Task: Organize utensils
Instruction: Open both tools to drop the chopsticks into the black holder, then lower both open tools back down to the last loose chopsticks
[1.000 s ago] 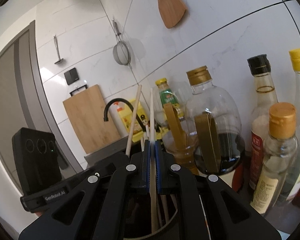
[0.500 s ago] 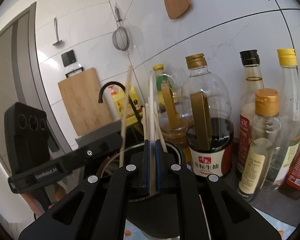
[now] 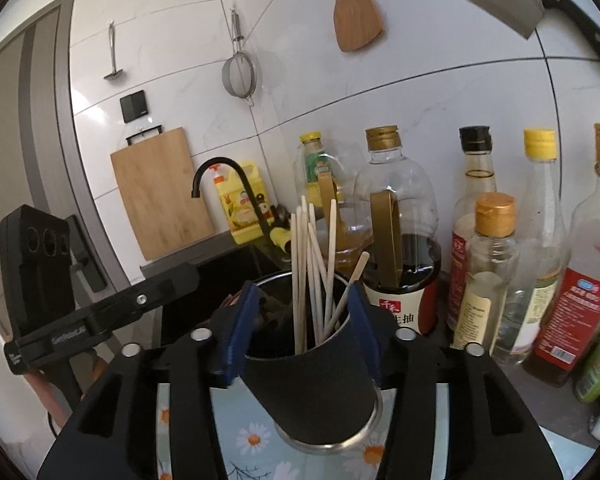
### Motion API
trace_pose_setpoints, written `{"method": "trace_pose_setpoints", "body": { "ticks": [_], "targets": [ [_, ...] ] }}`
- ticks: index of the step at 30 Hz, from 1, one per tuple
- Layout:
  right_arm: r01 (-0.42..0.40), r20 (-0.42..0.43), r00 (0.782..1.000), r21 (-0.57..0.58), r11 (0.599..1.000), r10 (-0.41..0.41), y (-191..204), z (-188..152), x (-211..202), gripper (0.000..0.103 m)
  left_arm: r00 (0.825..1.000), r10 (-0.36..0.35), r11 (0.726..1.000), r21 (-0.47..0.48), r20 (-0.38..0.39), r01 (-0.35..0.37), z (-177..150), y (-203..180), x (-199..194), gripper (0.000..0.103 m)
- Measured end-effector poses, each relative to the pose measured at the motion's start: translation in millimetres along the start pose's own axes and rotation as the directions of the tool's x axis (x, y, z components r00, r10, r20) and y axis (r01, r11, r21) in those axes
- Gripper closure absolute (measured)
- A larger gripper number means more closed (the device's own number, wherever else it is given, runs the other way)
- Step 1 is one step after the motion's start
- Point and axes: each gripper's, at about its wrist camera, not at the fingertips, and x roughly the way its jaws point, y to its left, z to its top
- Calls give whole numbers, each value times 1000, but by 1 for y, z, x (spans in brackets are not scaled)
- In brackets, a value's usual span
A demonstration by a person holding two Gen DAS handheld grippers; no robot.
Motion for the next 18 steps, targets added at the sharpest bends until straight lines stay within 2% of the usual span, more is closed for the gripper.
{"method": "trace_pose_setpoints", "body": {
  "ticks": [1,3,5,6,11,18],
  "targets": [
    [8,-1,1000,-4,1000,-8,1,0,-3,46,1000,9,1000,1,5,-9,0,-1,-3,37],
    [26,-3,1000,-11,1000,-26,3,1,-9,31,1000,24,1000,15,11,-24,-2,-4,-10,16],
    [41,-3,999,-7,999,-41,4,1,-18,23,999,45,999,28,20,-45,-4,-9,-18,7],
    [46,-4,999,-3,999,-46,4,0,-21,18,999,49,998,29,21,-50,-5,-12,-22,6],
    [82,-1,997,-9,997,-82,4,-3,-46,17,998,60,998,25,-21,-60,-12,-21,-33,6],
    [82,-40,996,-47,996,-83,10,-12,-70,11,986,137,990,33,-92,-134,-31,-35,-43,6]
  ]
}}
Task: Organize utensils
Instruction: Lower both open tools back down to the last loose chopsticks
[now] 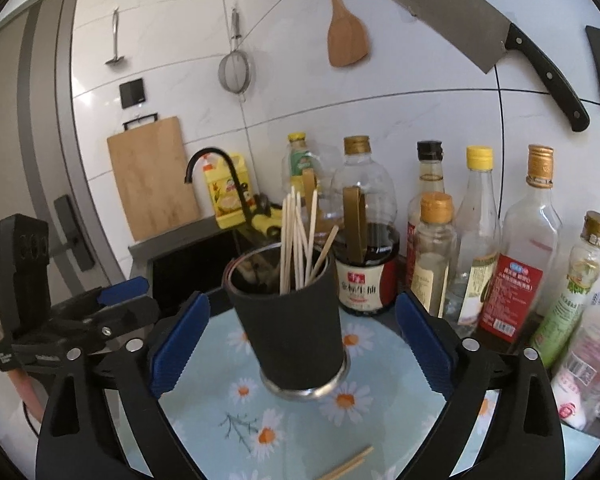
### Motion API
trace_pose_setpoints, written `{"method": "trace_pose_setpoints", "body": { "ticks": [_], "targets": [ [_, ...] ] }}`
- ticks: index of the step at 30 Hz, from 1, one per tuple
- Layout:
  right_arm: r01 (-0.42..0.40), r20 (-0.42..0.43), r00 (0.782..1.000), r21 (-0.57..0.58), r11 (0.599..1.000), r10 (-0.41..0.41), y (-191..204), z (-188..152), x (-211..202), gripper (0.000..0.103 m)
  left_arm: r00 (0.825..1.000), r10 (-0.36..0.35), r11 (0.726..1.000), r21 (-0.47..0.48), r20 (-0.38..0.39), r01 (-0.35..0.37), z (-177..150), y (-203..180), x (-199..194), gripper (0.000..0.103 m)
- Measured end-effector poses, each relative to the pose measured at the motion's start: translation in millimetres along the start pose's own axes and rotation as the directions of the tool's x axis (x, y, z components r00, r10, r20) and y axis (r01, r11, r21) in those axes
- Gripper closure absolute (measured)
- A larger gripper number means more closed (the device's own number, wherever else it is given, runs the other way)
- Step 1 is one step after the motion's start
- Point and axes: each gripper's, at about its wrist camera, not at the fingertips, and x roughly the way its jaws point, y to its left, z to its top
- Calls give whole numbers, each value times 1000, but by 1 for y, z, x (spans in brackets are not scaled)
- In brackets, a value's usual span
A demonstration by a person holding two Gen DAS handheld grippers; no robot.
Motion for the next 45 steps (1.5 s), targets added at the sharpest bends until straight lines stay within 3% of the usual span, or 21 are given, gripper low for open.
{"method": "trace_pose_setpoints", "body": {
  "ticks": [3,13,19,21,32,38,45],
  "targets": [
    [-10,-19,1000,8,1000,10,-2,-6,-6,10,999,40,999,6,-21,-40,-12,-7,-4,6],
    [-24,-132,991,15,1000,26,-13,-41,-10,10,989,70,996,-42,-127,-76,-53,-15,-6,6],
    [2,-210,978,19,1000,2,-21,-70,-8,10,973,66,997,-21,-221,-72,-78,-24,11,6],
    [29,-247,969,30,999,-20,-27,-80,-5,10,964,35,999,-11,-262,-39,-83,-28,18,6],
    [227,-410,897,114,967,-162,-70,-117,3,10,902,-29,985,143,-431,100,-104,-55,63,6],
    [310,-478,853,141,940,-210,-74,-132,7,10,842,-32,951,242,-538,191,-117,-65,89,6],
    [397,-536,803,158,904,-259,-69,-141,15,10,795,-32,918,297,-605,263,-128,-70,108,6]
  ]
}}
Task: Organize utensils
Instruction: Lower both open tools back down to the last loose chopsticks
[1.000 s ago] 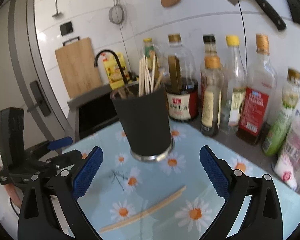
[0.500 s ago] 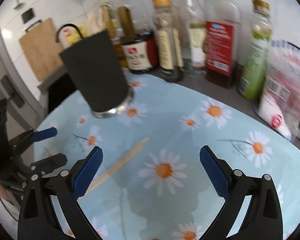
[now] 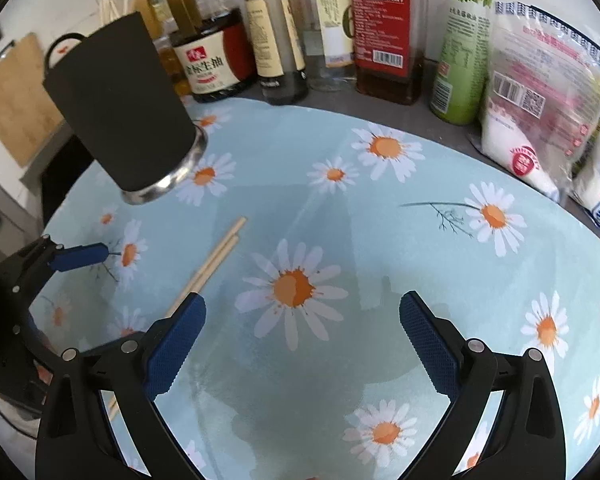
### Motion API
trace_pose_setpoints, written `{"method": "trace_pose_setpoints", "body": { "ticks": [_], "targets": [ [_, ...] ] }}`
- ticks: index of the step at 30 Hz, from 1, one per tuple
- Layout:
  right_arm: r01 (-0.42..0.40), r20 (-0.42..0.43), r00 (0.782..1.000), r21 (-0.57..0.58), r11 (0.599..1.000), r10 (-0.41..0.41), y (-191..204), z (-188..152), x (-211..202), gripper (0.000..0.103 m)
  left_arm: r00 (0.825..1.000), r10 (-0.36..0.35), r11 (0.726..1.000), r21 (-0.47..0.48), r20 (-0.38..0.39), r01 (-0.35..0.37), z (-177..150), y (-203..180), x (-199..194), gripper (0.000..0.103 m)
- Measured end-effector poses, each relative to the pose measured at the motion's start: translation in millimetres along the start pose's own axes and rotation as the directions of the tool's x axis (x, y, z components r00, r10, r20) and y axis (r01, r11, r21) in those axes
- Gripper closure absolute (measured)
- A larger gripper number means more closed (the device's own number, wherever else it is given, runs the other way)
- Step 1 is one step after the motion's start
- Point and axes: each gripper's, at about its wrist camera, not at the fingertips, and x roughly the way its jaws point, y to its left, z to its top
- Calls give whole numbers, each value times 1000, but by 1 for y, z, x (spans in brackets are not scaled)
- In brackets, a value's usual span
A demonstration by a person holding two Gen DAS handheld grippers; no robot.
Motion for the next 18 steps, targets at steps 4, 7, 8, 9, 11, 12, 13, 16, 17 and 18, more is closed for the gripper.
{"method": "trace_pose_setpoints", "body": {
  "ticks": [4,7,8,9,11,12,13,16,17,18],
  "targets": [
    [38,-16,999,22,999,-38,7,-2,3,10,1000,0,1000,7,-16,0,2,6,7,6],
    [54,-35,998,49,997,-53,10,-3,7,10,1000,-5,1000,31,-24,5,4,9,9,6],
    [56,-43,998,57,997,-53,12,-3,7,10,1000,-5,999,43,-31,6,5,10,11,6],
    [55,-50,997,61,997,-52,15,-3,8,10,999,6,998,61,-42,-4,6,10,12,5],
    [73,-65,995,57,996,-69,22,-3,11,10,998,36,995,96,-59,-31,7,7,13,4],
    [90,-73,994,53,995,-86,26,-2,13,10,997,32,995,93,-67,-26,6,8,12,4],
    [101,-82,992,52,994,-97,29,-1,14,10,997,22,996,91,-77,-15,8,10,13,4],
    [123,-113,987,70,990,-115,36,3,20,10,997,11,994,112,-81,-1,9,12,11,4],
    [125,-121,986,77,989,-115,37,4,22,10,997,9,993,116,-80,1,8,12,11,4],
    [131,-135,984,91,987,-119,39,6,24,10,997,7,993,120,-81,3,8,12,11,4]
  ]
}}
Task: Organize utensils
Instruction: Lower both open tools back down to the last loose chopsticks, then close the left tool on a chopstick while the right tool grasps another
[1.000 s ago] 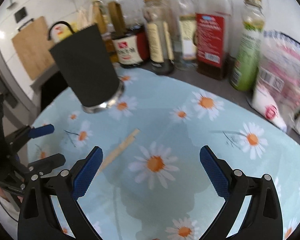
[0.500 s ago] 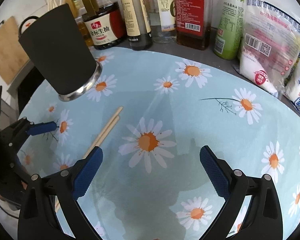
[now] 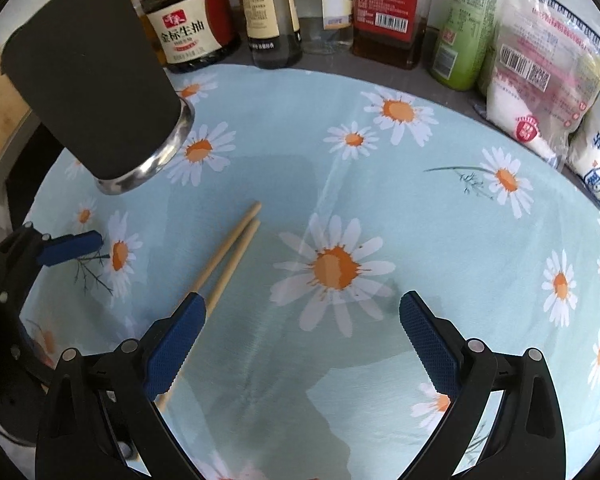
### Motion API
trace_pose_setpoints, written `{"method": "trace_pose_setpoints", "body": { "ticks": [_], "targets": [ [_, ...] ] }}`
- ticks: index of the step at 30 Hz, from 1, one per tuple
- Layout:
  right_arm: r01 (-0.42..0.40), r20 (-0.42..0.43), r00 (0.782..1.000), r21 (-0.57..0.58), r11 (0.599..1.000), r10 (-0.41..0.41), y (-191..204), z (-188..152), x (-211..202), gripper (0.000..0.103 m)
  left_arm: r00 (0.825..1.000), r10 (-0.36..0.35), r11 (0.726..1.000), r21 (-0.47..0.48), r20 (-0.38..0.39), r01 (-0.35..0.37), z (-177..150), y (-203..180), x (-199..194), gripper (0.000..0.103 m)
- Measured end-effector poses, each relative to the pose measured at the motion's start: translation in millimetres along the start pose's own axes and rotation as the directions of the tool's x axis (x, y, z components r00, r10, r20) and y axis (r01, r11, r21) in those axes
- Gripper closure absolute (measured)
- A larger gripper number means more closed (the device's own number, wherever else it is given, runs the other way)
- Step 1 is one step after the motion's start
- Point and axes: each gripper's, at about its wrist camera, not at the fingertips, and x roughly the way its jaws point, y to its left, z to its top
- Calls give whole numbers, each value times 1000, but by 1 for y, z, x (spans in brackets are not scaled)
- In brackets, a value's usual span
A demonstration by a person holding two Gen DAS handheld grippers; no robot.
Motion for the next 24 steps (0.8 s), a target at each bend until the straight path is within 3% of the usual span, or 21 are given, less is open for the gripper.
{"method": "trace_pose_setpoints", "body": {
  "ticks": [6,15,20,21,23,24],
  "targets": [
    [93,-43,995,37,995,-91,10,7,11,8,999,2,1000,8,-45,-2,-1,10,-1,4],
    [124,-35,992,147,981,-120,11,2,12,7,997,-6,1000,21,-78,8,-2,17,-1,4],
    [128,-10,992,139,982,-128,11,-6,8,9,997,-14,1000,23,-70,16,0,17,2,4],
    [129,-6,992,139,982,-129,11,-8,6,12,998,-8,1000,9,-66,9,0,17,2,4],
    [126,9,992,134,983,-128,12,-8,2,27,998,3,1000,-17,-64,-4,1,17,3,5],
    [120,18,992,120,986,-123,12,-9,-3,41,998,10,1000,-28,-63,-12,1,17,3,7]
  ]
}}
